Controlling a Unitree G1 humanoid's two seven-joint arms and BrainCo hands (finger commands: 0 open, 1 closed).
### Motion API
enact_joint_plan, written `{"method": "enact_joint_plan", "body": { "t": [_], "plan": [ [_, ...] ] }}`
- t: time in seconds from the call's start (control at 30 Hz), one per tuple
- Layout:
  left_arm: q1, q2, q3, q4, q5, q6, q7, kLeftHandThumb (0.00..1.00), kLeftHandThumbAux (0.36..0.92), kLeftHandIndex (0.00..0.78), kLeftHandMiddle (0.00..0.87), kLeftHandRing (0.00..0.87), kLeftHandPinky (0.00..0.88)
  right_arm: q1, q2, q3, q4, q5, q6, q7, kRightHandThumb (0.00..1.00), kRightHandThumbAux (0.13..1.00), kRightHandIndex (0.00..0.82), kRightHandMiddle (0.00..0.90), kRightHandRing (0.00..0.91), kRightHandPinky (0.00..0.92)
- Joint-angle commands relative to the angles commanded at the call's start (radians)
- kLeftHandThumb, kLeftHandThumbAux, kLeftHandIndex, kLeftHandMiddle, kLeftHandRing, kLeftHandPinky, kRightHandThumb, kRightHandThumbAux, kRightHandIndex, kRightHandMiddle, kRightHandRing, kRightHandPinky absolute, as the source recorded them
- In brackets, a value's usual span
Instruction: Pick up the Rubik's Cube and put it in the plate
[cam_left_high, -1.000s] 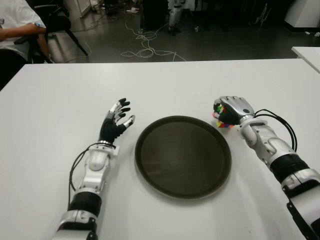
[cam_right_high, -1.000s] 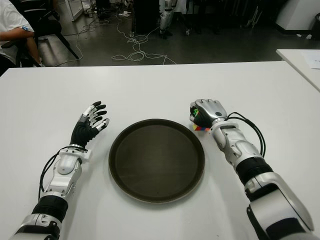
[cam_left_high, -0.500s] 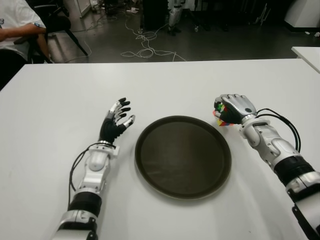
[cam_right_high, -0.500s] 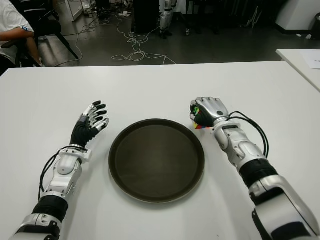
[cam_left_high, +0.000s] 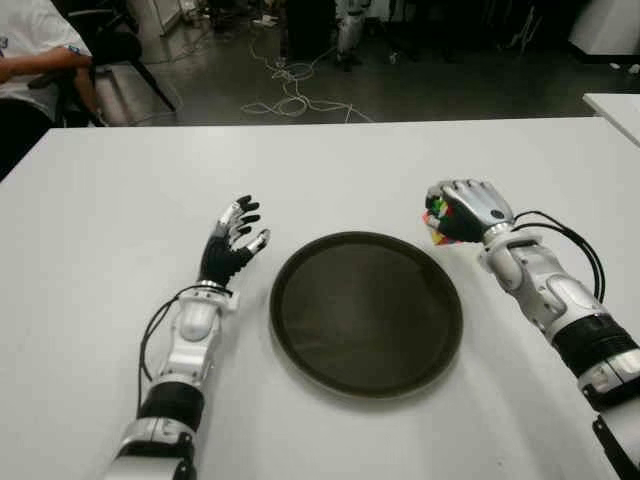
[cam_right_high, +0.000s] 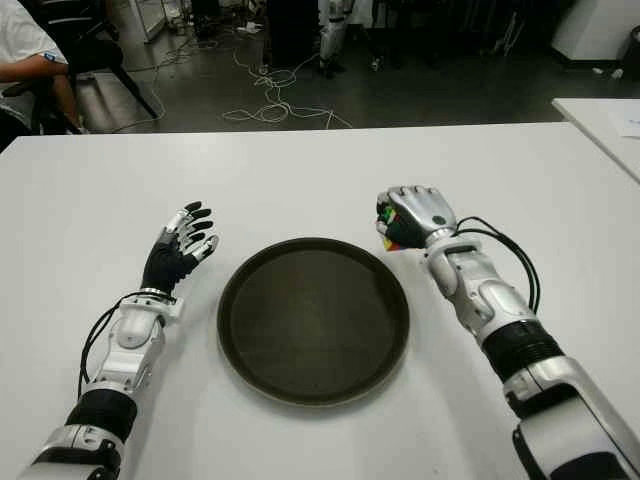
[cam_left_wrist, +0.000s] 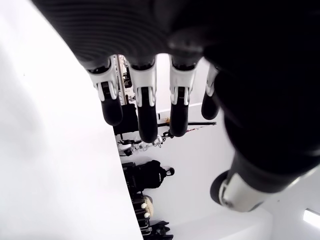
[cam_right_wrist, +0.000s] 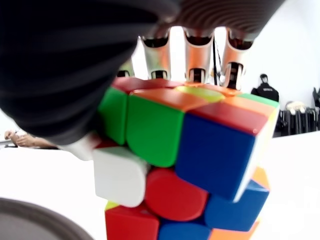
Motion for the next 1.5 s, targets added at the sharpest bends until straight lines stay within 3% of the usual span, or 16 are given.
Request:
{"method": "enact_joint_plan", "body": {
  "t": [0.8,1.13,1.43,1.5],
  "plan": [
    [-0.017,0.008,-0.002,0.024,0.007,0.008,0.003,0.086,0.714,0.127,0.183,0.175,0.164,-0.023,0.007,-0.042,-0.130,-0.009,0.055,0.051,0.696,0.720,0.431,0.654,0.641,0.569],
    [-0.022,0.005,0.005,0.033,-0.009,0.004,-0.017,0.097,0.738,0.114,0.186,0.176,0.159,0.004,0.014,-0.047,-0.231,-0.005,0.047,0.076,0.696,0.720,0.431,0.676,0.662,0.574],
    [-0.023,0.005,0.008,0.040,-0.017,0.006,-0.017,0.091,0.723,0.116,0.181,0.176,0.154,0.054,0.046,-0.032,-0.311,-0.002,0.039,0.090,0.695,0.720,0.430,0.685,0.662,0.538],
    [-0.022,0.005,0.008,0.038,-0.016,0.010,-0.015,0.094,0.721,0.116,0.180,0.177,0.157,0.069,0.052,-0.027,-0.322,0.012,0.008,0.093,0.695,0.720,0.431,0.686,0.666,0.543]
  ]
}}
